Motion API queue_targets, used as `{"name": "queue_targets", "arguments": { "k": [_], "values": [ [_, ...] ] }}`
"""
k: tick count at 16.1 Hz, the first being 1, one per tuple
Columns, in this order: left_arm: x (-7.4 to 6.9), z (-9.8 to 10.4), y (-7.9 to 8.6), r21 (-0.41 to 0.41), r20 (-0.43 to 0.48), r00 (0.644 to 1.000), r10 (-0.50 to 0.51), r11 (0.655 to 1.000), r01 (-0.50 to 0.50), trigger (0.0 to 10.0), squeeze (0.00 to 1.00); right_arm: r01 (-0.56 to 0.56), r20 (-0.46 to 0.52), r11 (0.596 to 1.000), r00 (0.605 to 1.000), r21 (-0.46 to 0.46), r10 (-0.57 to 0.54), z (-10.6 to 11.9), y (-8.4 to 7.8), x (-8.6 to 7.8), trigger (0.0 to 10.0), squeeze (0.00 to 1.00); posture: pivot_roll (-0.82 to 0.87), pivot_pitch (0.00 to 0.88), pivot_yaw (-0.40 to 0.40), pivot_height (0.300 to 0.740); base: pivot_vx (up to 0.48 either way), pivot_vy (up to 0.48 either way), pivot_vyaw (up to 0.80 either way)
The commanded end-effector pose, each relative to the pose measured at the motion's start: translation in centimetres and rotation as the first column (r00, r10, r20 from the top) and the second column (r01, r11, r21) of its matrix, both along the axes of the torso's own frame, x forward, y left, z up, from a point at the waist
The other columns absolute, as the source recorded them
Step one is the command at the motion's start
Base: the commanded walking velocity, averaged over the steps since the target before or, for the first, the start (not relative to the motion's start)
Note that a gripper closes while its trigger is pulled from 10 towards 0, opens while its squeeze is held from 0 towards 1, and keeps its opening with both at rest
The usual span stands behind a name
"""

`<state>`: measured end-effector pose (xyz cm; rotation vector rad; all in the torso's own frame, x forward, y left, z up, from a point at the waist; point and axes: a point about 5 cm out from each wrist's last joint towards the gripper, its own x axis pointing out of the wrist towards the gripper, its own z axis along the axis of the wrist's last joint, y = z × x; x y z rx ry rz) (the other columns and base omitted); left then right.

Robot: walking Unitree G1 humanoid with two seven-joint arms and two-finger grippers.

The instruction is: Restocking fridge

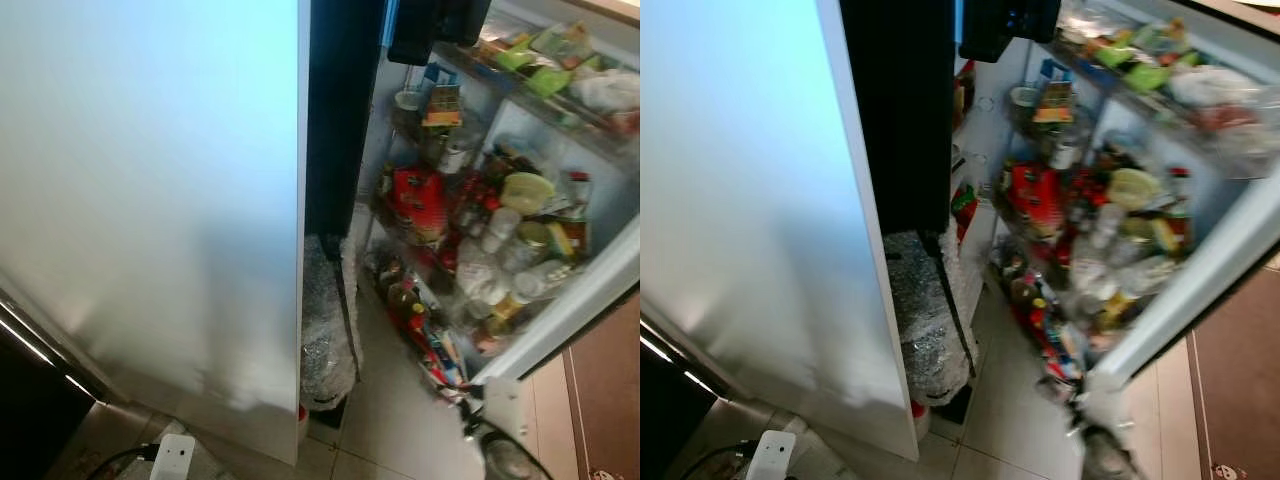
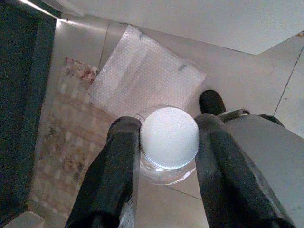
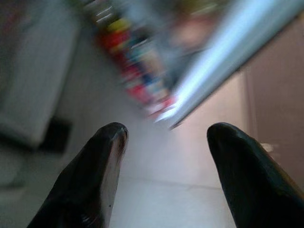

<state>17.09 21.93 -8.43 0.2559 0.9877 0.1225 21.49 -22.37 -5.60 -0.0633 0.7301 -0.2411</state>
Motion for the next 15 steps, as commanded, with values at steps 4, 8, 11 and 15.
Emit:
{"name": "queue_targets", "arguments": {
  "k": [4, 8, 11, 15],
  "values": [
    [-0.5, -0.2, 0.0, 0.004, -0.025, 1.000, -0.012, 1.000, 0.012, 10.0, 0.00, -0.069, -0.268, 0.997, 0.960, 0.028, 0.074, -3.0, 0.4, -4.8, 10.0, 0.00, -0.14, 0.030, -0.024, 0.740, 0.000, 0.000, 0.00],
    [-0.6, -0.3, 0.0, 0.009, -0.035, 0.999, -0.026, 1.000, 0.026, 10.0, 0.00, -0.064, -0.357, 0.996, 0.931, 0.057, 0.081, -4.1, 0.8, -7.0, 10.0, 0.00, -0.14, 0.031, -0.023, 0.740, 0.000, 0.000, 0.00],
    [-0.9, -0.4, -0.1, 0.013, -0.054, 0.997, -0.045, 0.999, 0.046, 10.0, 0.00, -0.079, -0.351, 0.992, 0.930, 0.103, 0.111, -4.5, 3.1, -7.2, 10.0, 0.00, -0.14, 0.033, -0.020, 0.740, 0.000, -0.220, 0.00],
    [-1.1, -0.5, 0.1, 0.017, -0.065, 0.997, -0.042, 0.999, 0.043, 10.0, 0.00, -0.100, -0.330, 0.987, 0.934, 0.128, 0.138, -4.4, 3.6, -6.9, 10.0, 0.00, -0.14, 0.033, -0.019, 0.740, 0.000, -0.348, 0.00]
  ]
}}
